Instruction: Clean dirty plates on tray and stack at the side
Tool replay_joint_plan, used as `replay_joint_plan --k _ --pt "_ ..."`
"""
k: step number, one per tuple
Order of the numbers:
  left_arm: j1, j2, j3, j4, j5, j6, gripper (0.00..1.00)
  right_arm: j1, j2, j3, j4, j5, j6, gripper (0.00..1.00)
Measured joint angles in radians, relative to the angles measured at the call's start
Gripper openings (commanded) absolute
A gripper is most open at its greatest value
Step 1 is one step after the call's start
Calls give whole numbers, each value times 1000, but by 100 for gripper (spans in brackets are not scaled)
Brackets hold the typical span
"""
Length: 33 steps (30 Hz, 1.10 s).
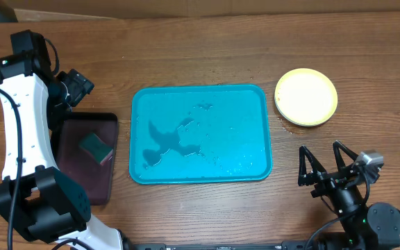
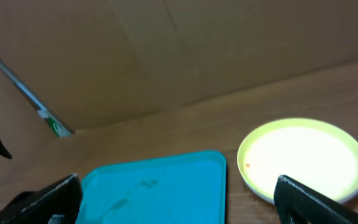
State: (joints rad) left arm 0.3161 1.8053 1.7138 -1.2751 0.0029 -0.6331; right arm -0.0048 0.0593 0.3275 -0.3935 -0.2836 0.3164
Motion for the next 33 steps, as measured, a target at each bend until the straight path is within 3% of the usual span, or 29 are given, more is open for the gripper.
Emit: replay_joint_plan --k 22,33 --pt "0 0 0 0 0 0 100 0 -45 -290 498 68 -3 100" --pt "0 0 0 0 0 0 100 1 -45 -309 504 113 -72 100"
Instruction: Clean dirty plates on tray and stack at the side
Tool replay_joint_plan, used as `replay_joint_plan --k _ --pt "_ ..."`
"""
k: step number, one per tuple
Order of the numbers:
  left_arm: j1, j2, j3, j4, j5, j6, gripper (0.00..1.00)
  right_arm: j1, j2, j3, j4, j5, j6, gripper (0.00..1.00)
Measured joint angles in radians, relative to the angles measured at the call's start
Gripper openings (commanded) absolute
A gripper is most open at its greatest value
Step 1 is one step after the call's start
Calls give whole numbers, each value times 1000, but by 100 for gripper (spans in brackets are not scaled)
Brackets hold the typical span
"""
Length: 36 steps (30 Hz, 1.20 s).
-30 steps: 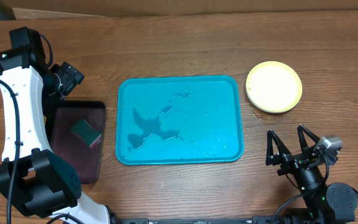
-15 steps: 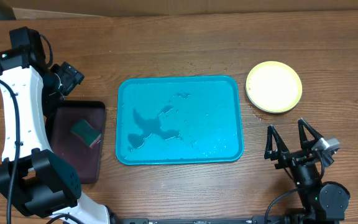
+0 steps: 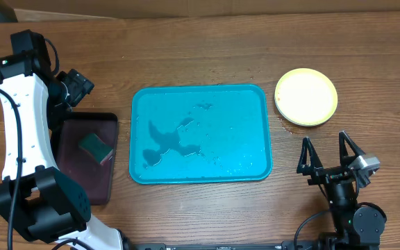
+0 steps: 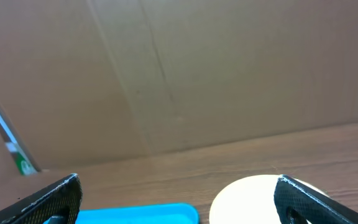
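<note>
A pale yellow plate [image 3: 305, 96] lies on the wooden table right of the blue tray [image 3: 255, 104], outside it; the right wrist view shows its near rim [image 4: 247, 199]. The tray holds only water patches, with no plates on it. My right gripper [image 3: 330, 147] is open and empty near the table's front edge, below the plate, its fingers [image 4: 61, 196] spread wide. My left gripper [image 3: 82, 85] is at the far left, above the dark tray; its jaws cannot be made out.
A dark tray [image 3: 68, 173] at the left holds a green sponge [image 3: 94, 146]. A cardboard wall [image 4: 179, 74] stands behind the table. The left arm's white link [image 3: 26, 132] rises along the left edge.
The right arm has drawn back toward the front edge and tipped its camera up, so less of the plate and tray shows in its view. The left arm and the plate have not moved.
</note>
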State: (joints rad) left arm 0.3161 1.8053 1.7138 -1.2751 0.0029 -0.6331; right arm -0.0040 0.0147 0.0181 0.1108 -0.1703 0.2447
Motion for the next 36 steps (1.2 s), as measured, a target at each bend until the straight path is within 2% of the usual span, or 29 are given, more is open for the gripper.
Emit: replay_joint_plan --k 9,16,36 --pt "0 0 0 0 0 0 100 32 -1 0 -190 61 -97 100" --pt "0 0 0 0 0 0 100 32 -1 0 -201 124 -113 100" --pt "0 0 0 0 0 0 100 32 -1 0 -201 134 -115 100"
